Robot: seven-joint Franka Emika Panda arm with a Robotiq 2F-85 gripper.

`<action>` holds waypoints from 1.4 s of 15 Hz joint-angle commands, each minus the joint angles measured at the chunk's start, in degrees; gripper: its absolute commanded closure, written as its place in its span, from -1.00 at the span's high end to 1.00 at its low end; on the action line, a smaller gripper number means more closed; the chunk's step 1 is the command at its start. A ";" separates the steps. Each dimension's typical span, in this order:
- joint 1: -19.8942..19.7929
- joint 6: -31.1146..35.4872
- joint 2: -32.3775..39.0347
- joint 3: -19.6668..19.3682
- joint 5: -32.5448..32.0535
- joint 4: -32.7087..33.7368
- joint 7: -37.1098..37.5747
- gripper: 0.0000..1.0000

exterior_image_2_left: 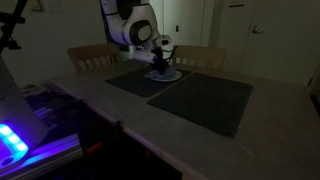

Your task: Use the towel to wipe the plate

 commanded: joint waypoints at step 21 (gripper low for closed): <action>18.81 -5.19 -1.23 3.81 -0.20 -0.22 4.67 -0.96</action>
